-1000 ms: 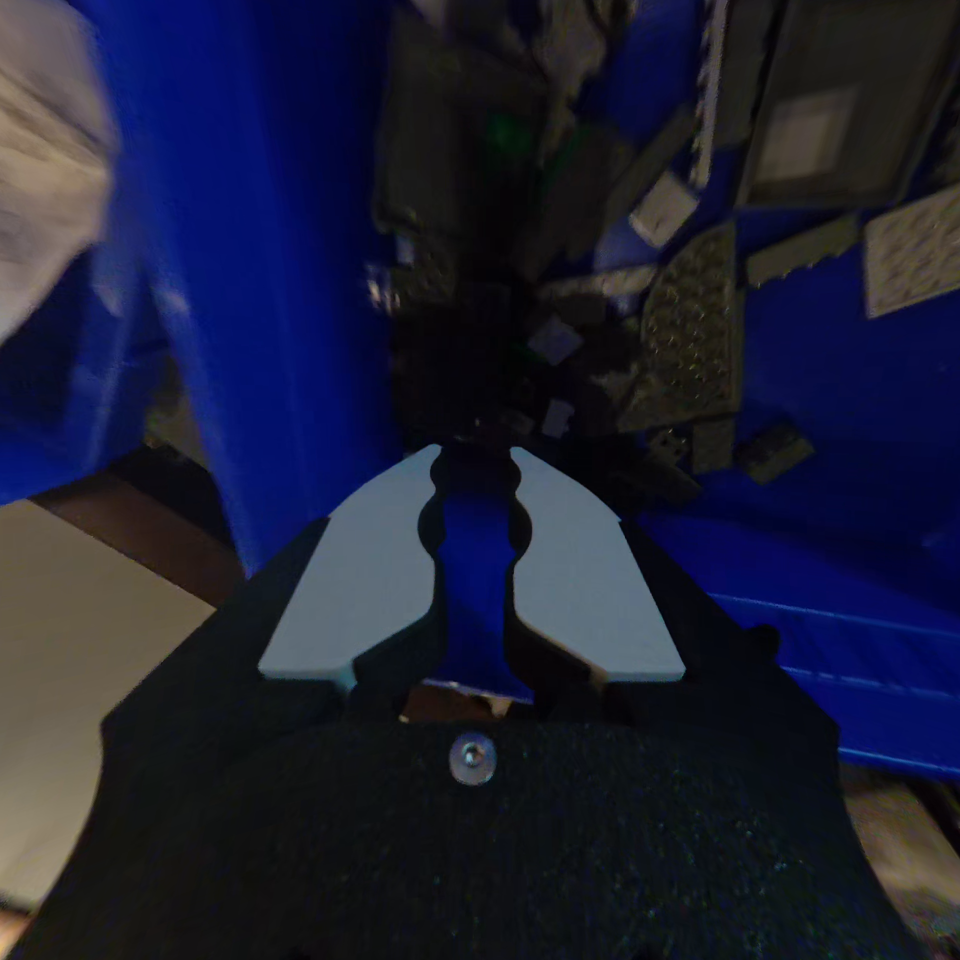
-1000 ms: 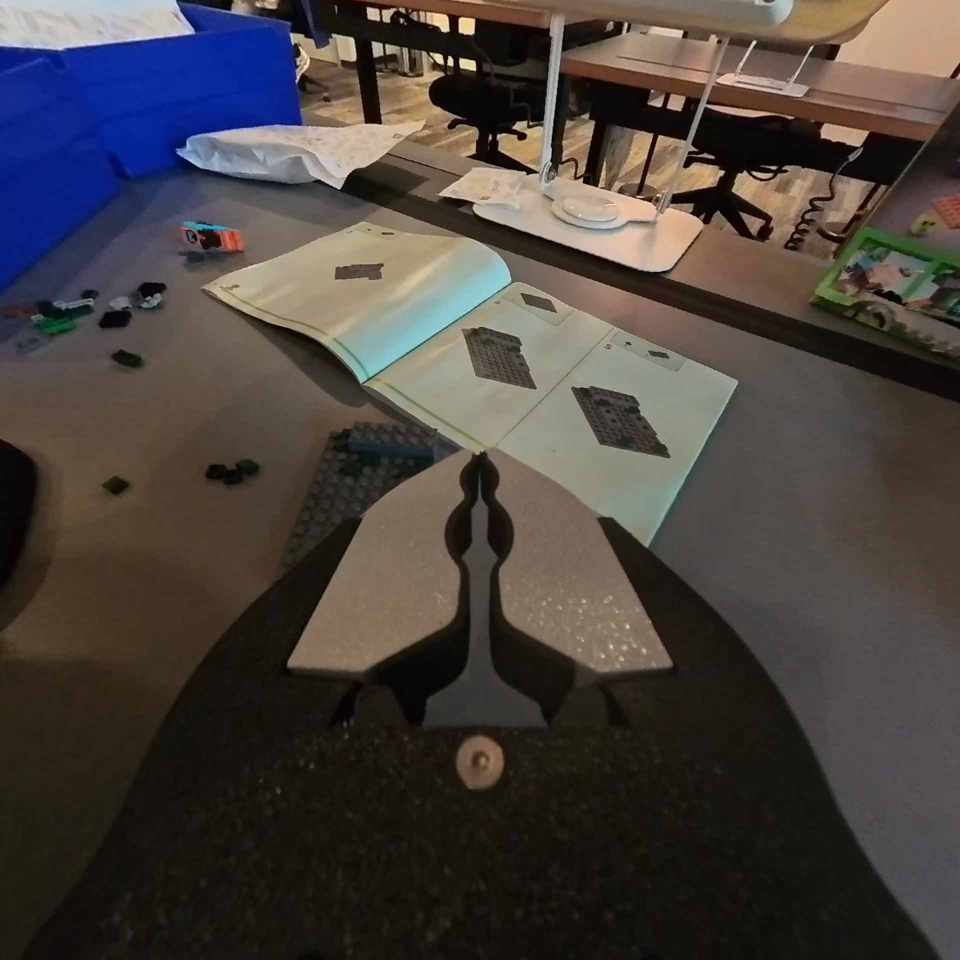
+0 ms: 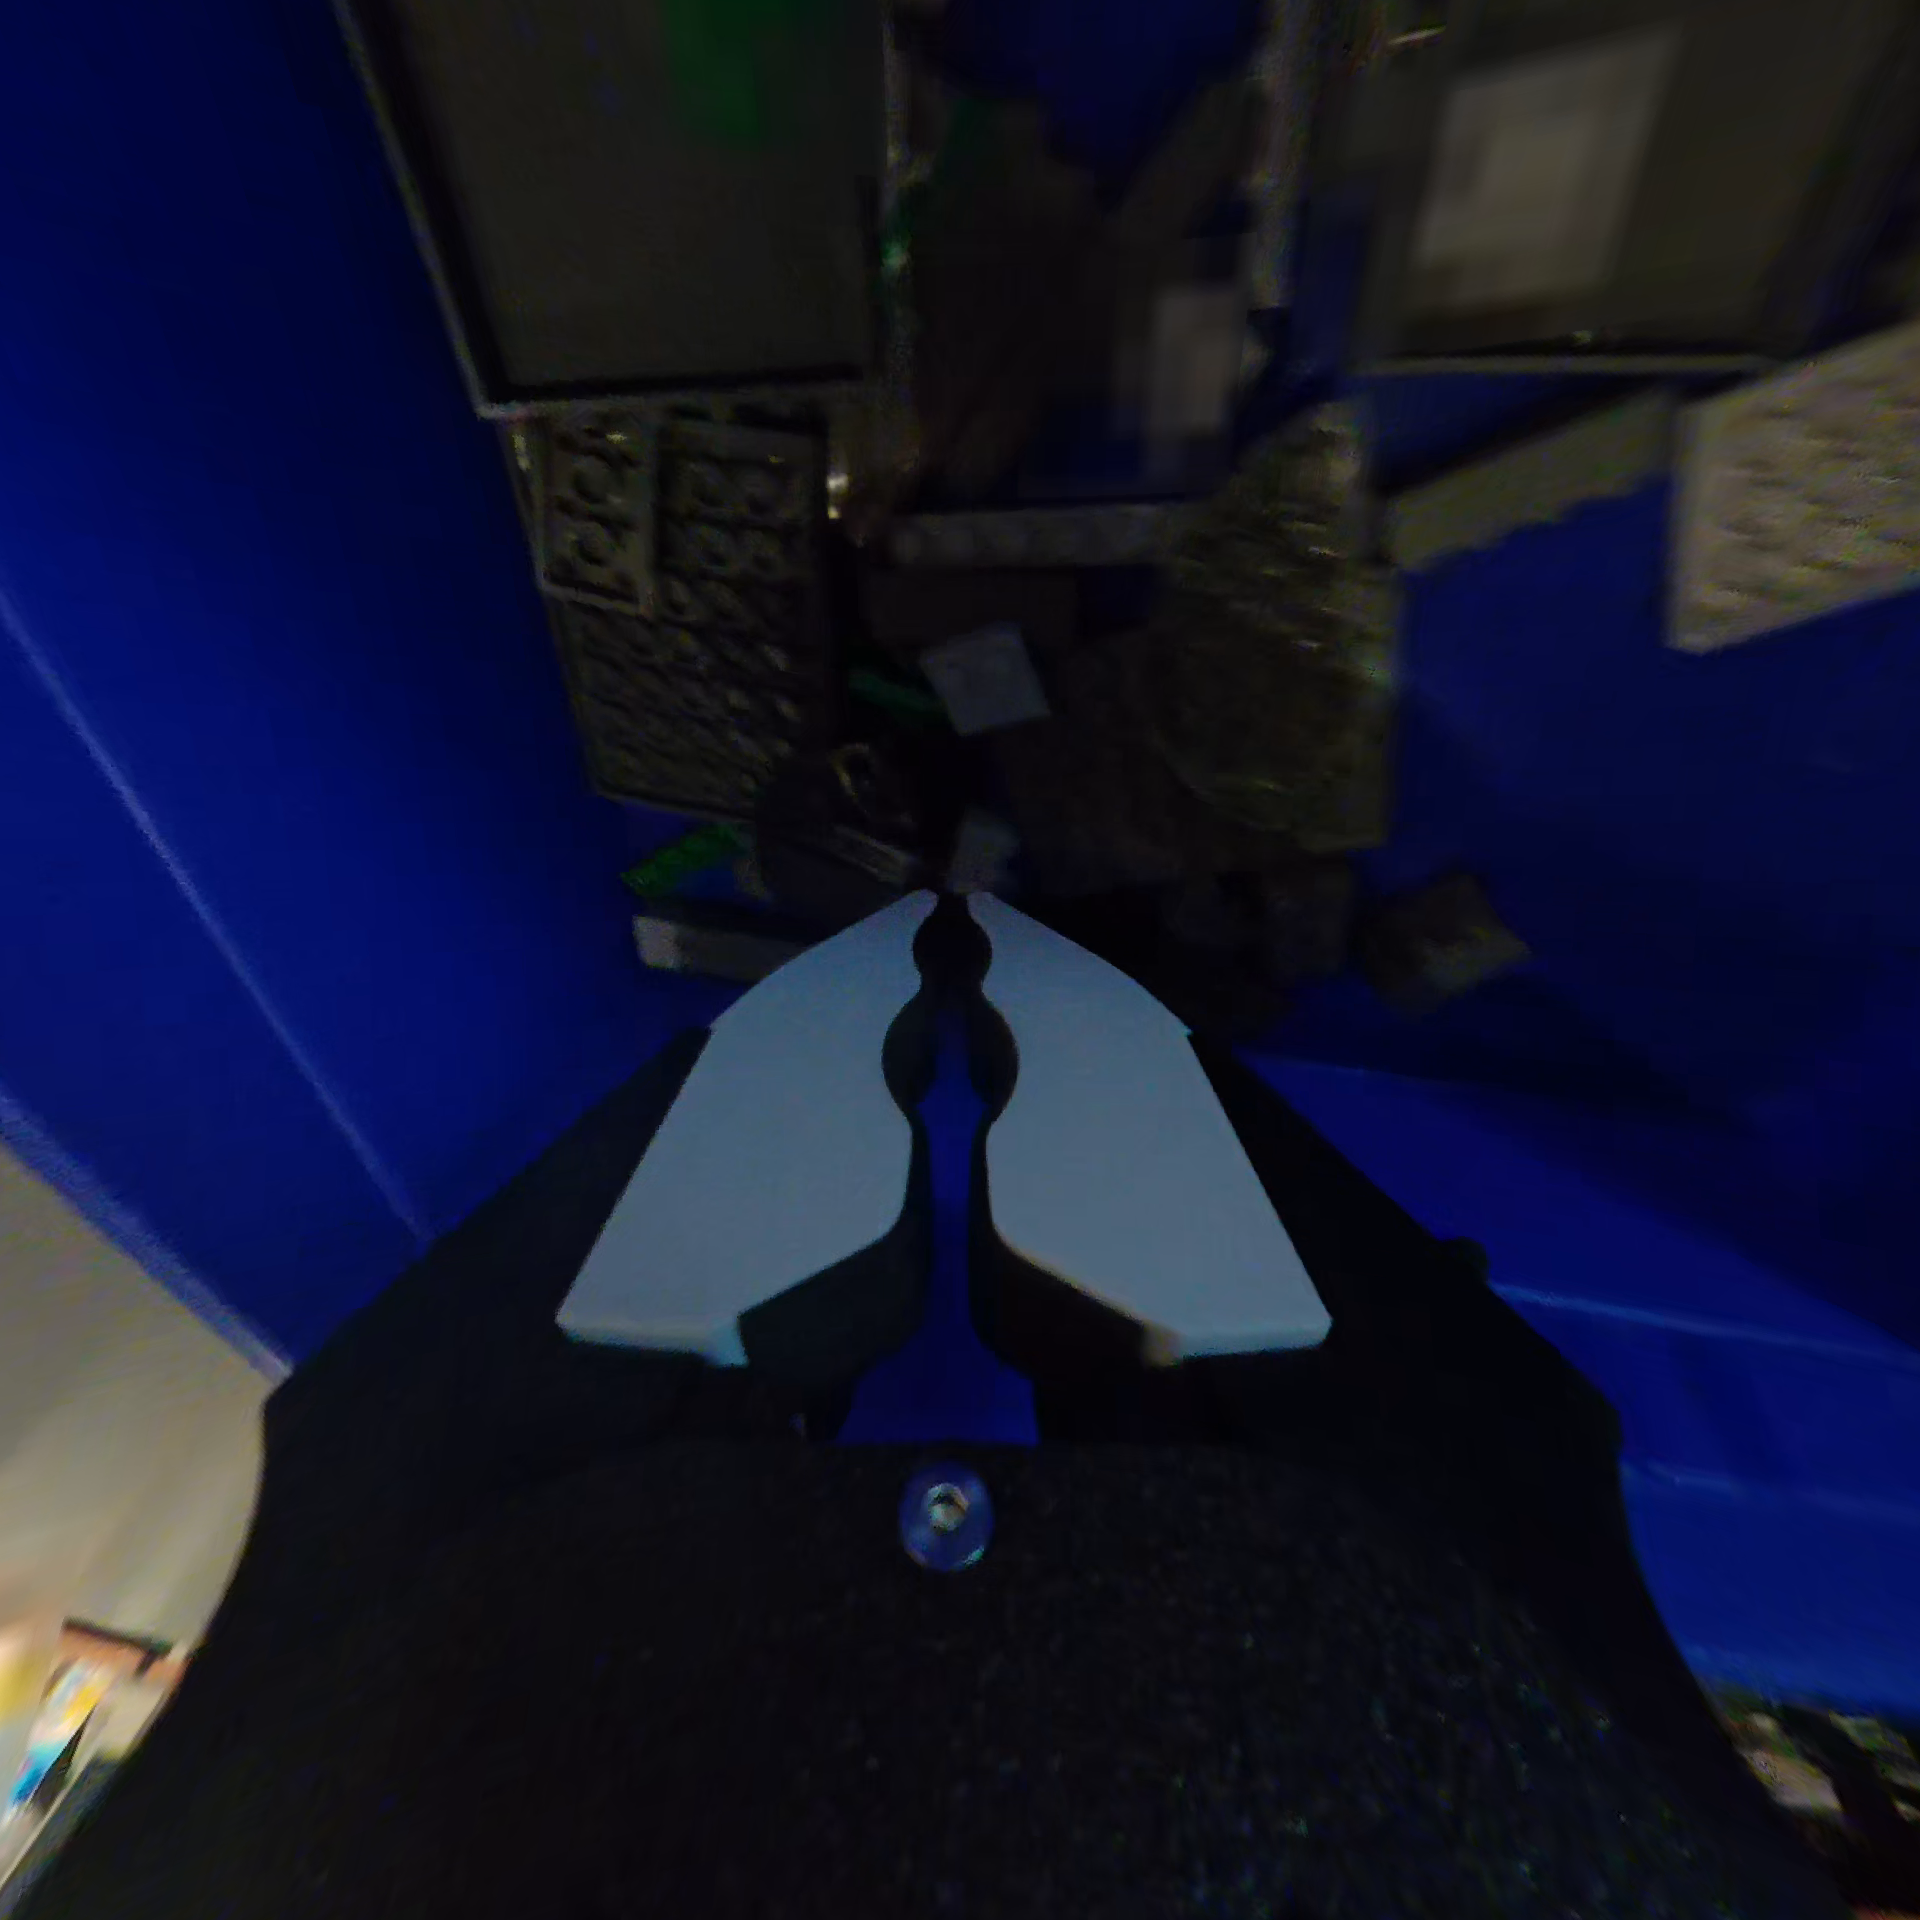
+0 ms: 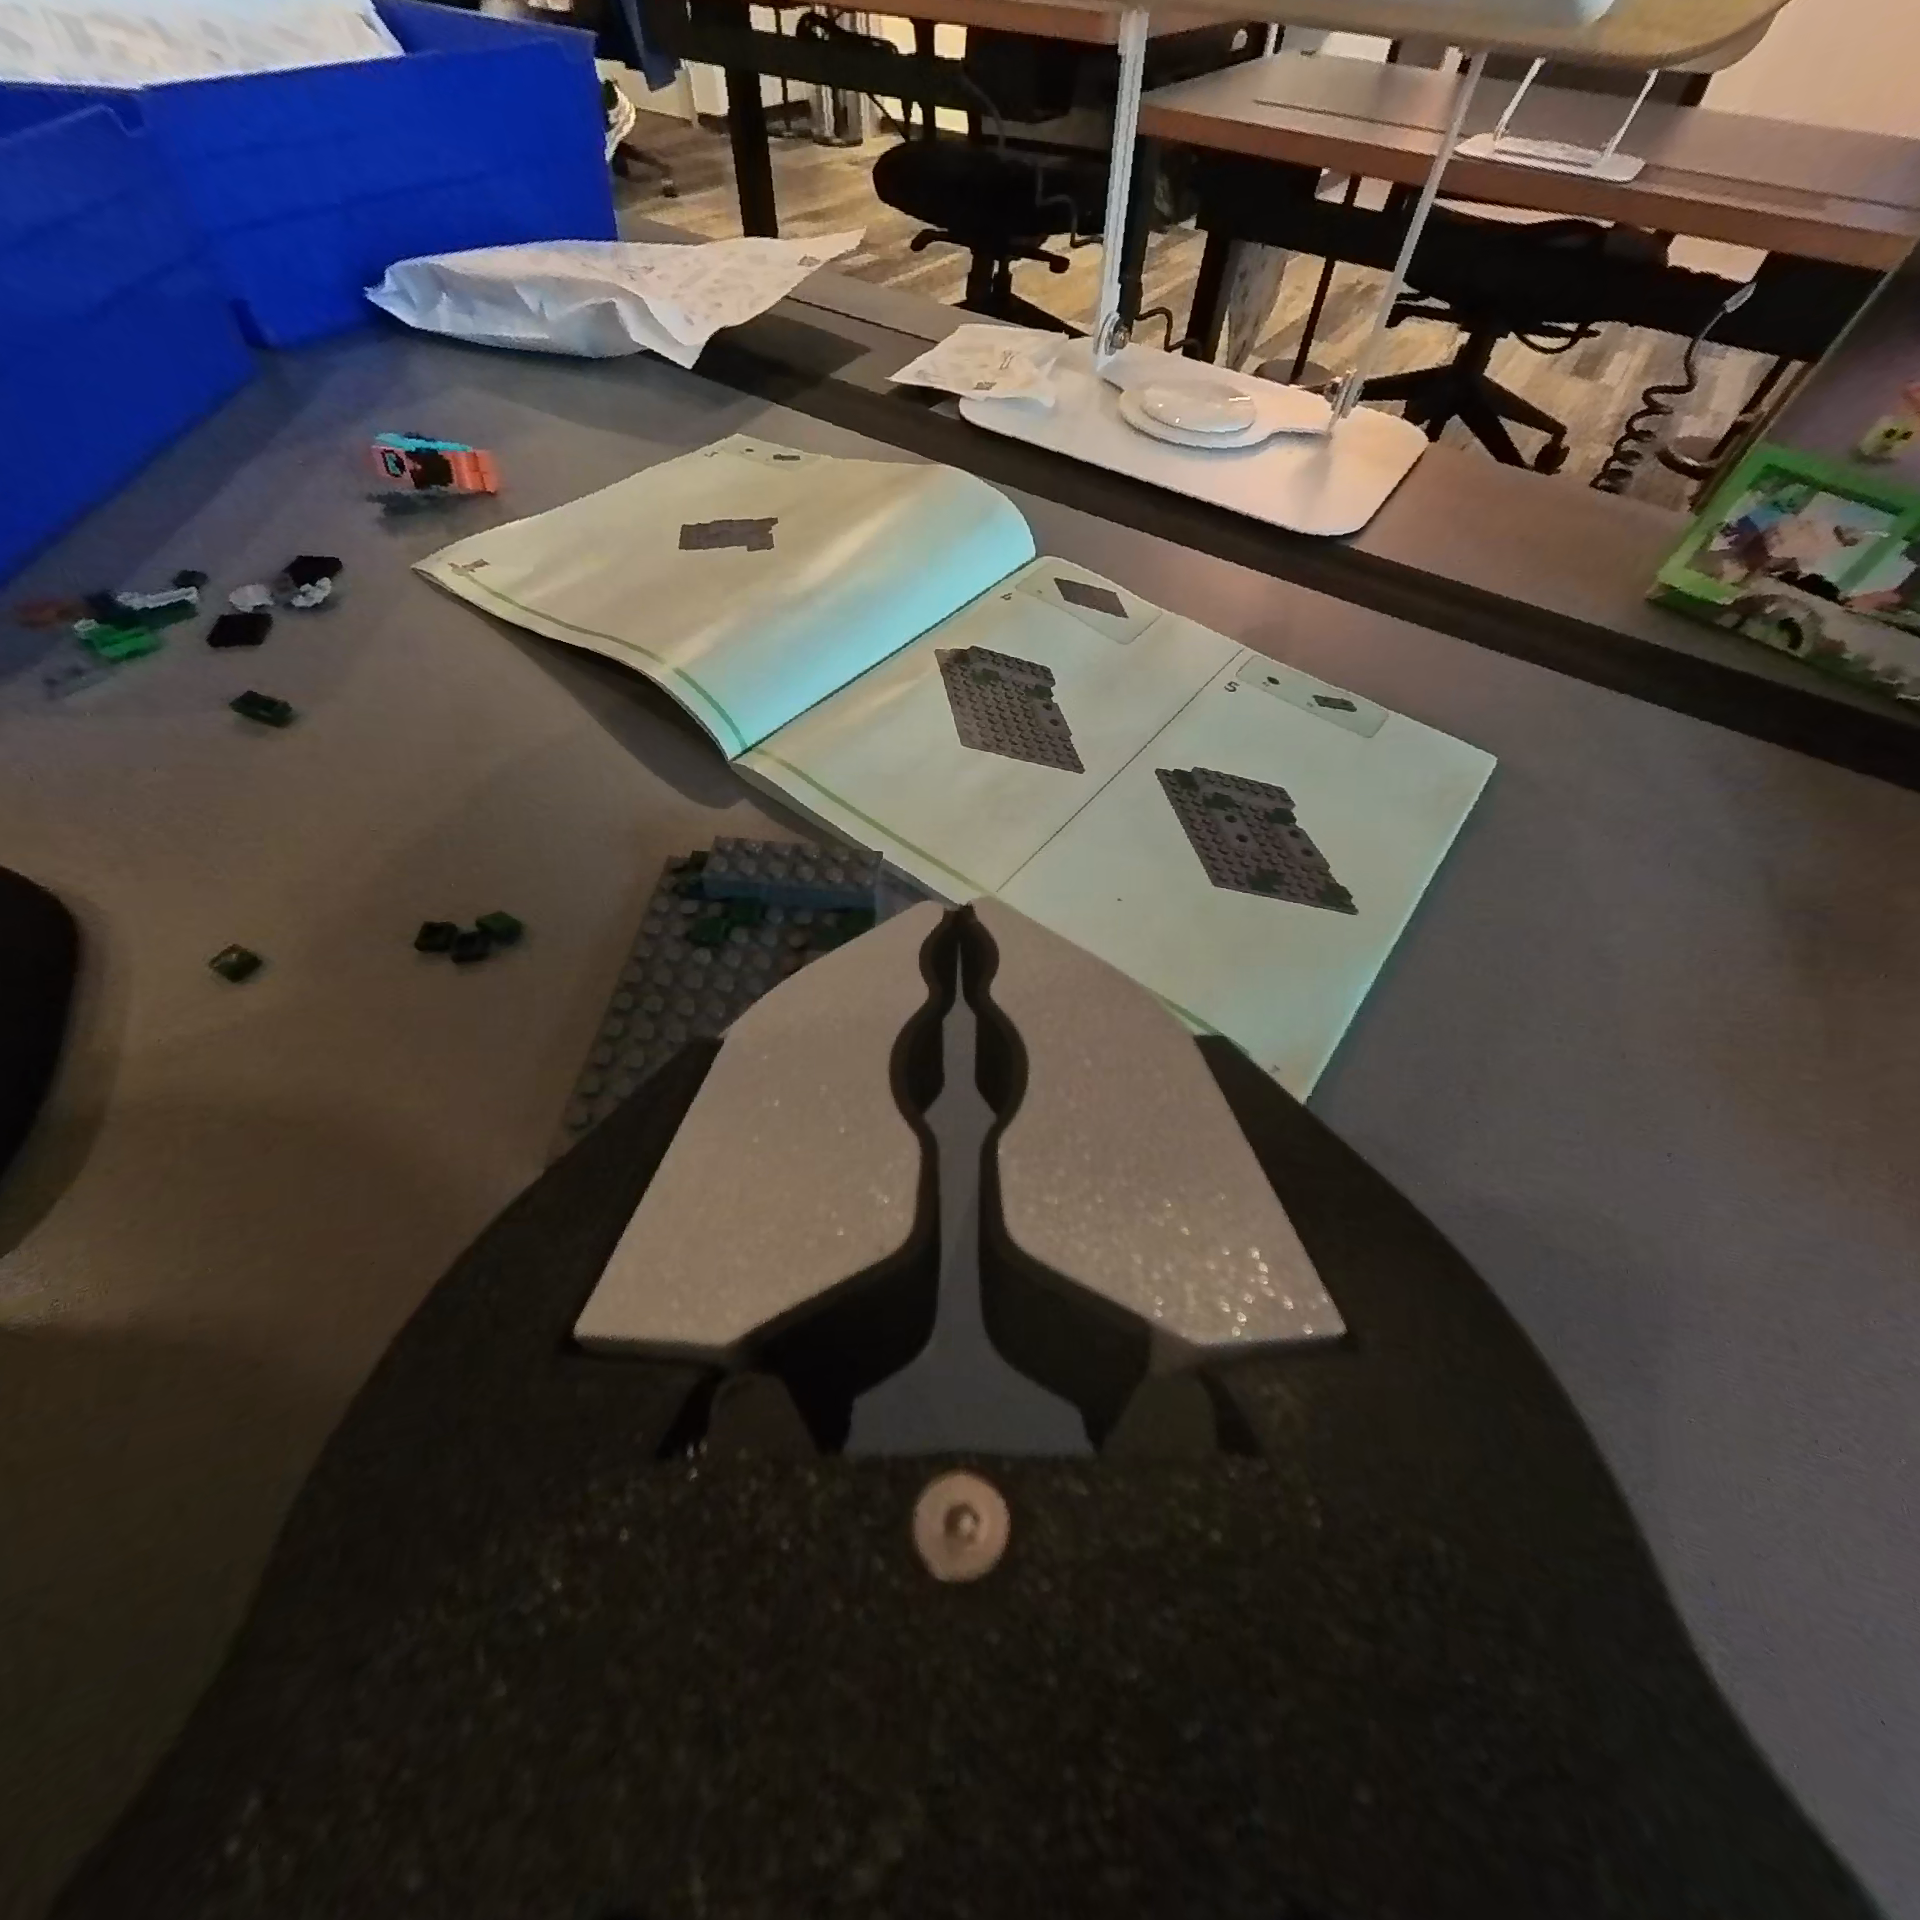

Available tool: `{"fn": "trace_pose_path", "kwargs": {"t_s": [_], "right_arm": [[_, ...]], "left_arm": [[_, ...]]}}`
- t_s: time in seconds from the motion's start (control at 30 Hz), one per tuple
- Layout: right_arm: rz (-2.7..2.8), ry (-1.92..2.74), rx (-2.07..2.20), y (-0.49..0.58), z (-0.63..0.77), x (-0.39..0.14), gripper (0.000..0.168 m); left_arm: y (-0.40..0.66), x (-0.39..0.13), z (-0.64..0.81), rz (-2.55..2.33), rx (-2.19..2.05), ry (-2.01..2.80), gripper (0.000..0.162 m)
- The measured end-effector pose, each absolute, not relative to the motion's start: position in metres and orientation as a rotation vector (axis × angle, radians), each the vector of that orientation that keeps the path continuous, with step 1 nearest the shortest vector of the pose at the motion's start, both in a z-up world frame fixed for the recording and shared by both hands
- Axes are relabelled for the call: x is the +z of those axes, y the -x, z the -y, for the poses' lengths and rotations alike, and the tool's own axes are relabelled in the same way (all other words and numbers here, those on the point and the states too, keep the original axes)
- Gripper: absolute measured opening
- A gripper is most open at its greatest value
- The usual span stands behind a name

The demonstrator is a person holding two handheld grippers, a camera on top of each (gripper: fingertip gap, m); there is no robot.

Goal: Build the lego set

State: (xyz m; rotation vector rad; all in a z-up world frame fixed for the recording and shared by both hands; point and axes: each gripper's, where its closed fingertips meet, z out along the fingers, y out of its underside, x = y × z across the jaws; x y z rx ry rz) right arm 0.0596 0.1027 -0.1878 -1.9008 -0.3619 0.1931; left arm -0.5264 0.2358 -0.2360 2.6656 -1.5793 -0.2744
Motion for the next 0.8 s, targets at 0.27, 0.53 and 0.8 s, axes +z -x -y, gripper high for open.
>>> {"fn": "trace_pose_path", "kwargs": {"t_s": [0.27, 0.53, 0.8], "right_arm": [[0.378, 1.897, 0.201, -0.056, -0.102, -0.188, 0.0], [0.382, 1.892, 0.204, -0.055, -0.101, -0.187, 0.0], [0.39, 1.899, 0.204, -0.054, -0.102, -0.189, 0.0]], "left_arm": [[0.506, -0.205, -0.192, 1.738, -0.177, -2.691, 0.001], [0.5, -0.229, -0.162, 1.889, -0.171, -2.502, 0.03], [0.506, -0.253, -0.164, 1.823, -0.312, -2.393, 0.05]]}}
